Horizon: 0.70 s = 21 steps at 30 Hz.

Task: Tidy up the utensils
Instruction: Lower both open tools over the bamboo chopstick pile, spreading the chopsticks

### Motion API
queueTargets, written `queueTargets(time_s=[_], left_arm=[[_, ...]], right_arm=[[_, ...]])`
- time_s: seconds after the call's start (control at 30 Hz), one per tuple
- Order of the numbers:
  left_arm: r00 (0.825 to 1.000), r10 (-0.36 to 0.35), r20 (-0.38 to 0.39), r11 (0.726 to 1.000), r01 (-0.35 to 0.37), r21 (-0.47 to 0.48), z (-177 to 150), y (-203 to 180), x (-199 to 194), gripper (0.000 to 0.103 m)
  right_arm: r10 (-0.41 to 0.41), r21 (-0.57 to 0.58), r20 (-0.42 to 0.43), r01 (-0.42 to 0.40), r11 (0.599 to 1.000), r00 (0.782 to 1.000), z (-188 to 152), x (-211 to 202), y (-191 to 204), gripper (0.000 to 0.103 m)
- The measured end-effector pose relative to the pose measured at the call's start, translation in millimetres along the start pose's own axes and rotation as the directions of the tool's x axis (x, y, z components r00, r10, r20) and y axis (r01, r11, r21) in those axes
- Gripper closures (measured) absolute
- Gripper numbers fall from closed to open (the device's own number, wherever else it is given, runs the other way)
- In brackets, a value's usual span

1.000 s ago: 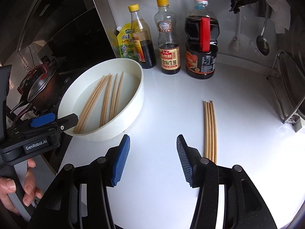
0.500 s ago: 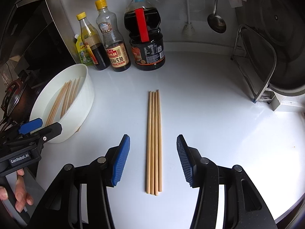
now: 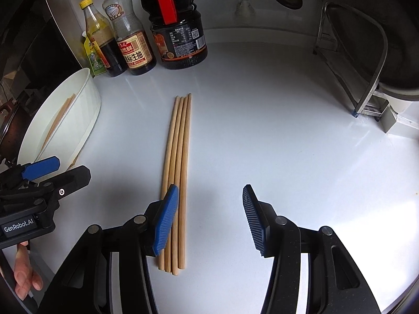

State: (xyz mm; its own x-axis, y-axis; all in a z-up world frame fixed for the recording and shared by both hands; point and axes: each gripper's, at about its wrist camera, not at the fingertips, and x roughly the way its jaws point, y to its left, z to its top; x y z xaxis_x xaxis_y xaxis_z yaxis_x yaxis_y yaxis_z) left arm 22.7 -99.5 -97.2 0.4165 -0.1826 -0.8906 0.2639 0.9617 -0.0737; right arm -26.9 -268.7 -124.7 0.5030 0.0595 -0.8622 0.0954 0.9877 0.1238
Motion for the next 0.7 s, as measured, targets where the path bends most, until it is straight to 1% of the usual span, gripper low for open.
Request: queueTargets(time_s=[0.13,0.27,0.7], left_arm=[[1.0,0.009,-0.022,1.0,-0.01,-0.009,-2.2,1.8,11.6,0.022],[1.0,0.014,-0.024,1.0,-0.014,-0.014,-2.6,1.6,15.2,0.022],[1.0,0.017,-0.021,0.999,-0.018,-0.027,0.9,-4.7,21.9,0.022]], right_arm=[[0.002,-0.002,-0.008,-0.002,1.0,1.0,-1.2,14.4,-1.6,0.054],[0.016,0.002,-0.012,-0.016,1.0,1.0,-1.9,23.4,-1.8,0.054],[0.025,-0.043,-0.014,-0.026,0.999,1.0,-4.9,34.3,3.1,0.054]])
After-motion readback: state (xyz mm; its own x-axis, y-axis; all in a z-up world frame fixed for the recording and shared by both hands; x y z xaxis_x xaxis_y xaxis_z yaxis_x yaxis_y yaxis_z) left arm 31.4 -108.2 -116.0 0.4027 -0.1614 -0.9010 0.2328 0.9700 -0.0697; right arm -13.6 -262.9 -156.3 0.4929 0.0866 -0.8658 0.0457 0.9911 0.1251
